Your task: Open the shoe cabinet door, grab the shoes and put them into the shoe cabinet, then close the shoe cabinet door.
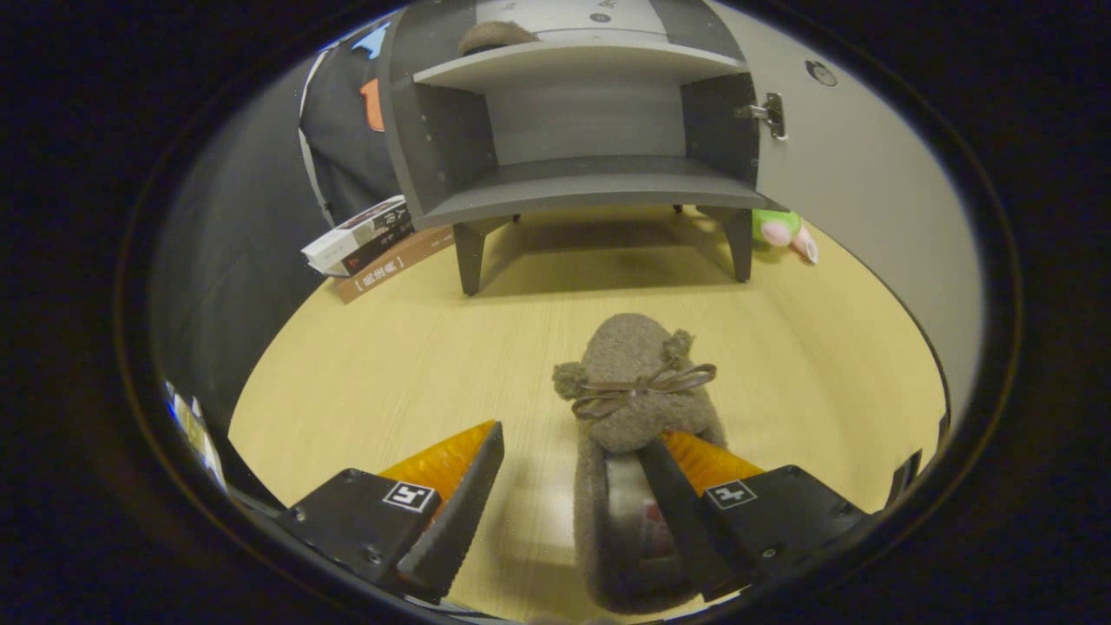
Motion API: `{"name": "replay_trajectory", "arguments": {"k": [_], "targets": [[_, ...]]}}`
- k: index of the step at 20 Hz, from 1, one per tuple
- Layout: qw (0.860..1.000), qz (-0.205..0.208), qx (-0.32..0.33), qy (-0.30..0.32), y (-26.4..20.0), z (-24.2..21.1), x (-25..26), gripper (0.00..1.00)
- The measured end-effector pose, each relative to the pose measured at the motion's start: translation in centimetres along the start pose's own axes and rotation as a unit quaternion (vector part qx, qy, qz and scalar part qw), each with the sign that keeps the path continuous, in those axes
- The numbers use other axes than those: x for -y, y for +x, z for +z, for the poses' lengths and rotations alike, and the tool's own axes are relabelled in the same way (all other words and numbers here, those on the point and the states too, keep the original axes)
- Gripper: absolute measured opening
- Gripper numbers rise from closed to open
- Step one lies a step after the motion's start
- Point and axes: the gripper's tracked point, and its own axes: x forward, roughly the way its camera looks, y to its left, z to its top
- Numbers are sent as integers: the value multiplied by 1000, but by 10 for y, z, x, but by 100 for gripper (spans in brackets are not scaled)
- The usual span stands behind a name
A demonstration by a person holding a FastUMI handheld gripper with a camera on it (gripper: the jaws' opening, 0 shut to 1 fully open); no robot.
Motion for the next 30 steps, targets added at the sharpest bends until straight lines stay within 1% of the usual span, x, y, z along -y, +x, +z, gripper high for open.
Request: {"name": "replay_trajectory", "arguments": {"k": [5,7,8,9,11,13,14,17,19,21,25,30], "targets": [[1000,-4,-9,-19,32,17,0,98],[1000,-4,-17,-9,36,20,2,98],[1000,-7,-16,-16,40,23,5,97],[1000,-12,-22,-15,42,21,9,95],[999,-23,-21,-10,41,24,19,80],[999,-27,-18,-7,41,26,27,55],[1000,-24,-19,-7,39,26,29,38],[1000,-11,-23,-5,37,28,30,23],[1000,3,-27,1,32,28,28,17],[1000,-4,-14,-7,24,37,30,11],[1000,-1,12,-3,-11,61,30,10],[998,15,59,1,-73,112,19,10]]}}
